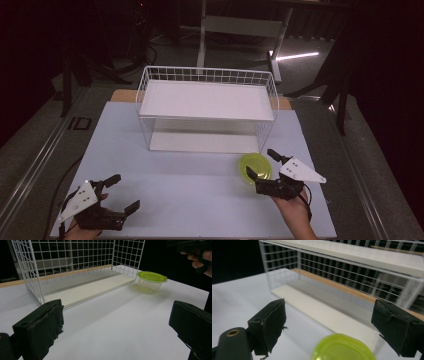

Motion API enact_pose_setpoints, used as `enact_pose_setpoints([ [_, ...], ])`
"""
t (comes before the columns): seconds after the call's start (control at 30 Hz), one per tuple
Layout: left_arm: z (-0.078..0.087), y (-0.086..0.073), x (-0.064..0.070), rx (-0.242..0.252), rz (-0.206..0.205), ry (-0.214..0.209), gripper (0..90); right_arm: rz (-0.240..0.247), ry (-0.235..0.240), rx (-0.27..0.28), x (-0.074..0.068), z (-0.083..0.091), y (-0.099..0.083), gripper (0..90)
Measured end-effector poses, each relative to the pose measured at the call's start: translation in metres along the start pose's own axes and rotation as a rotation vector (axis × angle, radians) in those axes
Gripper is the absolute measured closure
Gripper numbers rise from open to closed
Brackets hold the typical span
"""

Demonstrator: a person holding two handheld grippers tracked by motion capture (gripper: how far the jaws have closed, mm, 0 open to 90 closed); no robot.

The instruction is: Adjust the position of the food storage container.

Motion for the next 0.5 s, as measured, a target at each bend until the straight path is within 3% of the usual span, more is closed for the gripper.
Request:
enact_pose_setpoints([
  [0.13, 0.0, -0.001, 0.0, -0.001, -0.006, 0.006, 0.6, -0.023, -0.054, -0.027, 0.026, 0.0, -0.008, 15.3],
  [0.23, 0.0, -0.001, 0.0, -0.003, -0.006, 0.007, 0.5, -0.021, -0.07, -0.044, 0.035, 0.0, -0.012, 18.7],
  [0.27, 0.0, -0.001, 0.0, -0.001, -0.008, 0.006, 0.6, -0.031, -0.088, -0.065, 0.044, 0.0, -0.018, 22.8],
  [0.37, -0.001, 0.0, 0.001, 0.003, -0.009, 0.003, 0.6, -0.053, -0.104, -0.077, 0.052, 0.001, -0.023, 24.4],
  [0.4, -0.001, 0.0, 0.001, 0.003, -0.011, 0.003, 0.5, -0.07, -0.114, -0.086, 0.06, 0.003, -0.03, 31.5],
  [0.47, -0.001, 0.0, 0.002, 0.003, -0.012, 0.002, 0.6, -0.074, -0.127, -0.093, 0.064, 0.004, -0.033, 32.6],
  [0.5, -0.001, 0.0, 0.002, 0.006, -0.015, -0.001, 0.6, -0.092, -0.132, -0.107, 0.069, 0.006, -0.041, 39.0],
])
Point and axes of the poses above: each handheld gripper's, and its own axes: z roughly backward along the jaws, y roughly out of its top, x roughly to its right, the point moved 9 cm from there along -z, roughly forward along the jaws, and after that the axes turned 8 degrees about y, right-handed, at the moved point
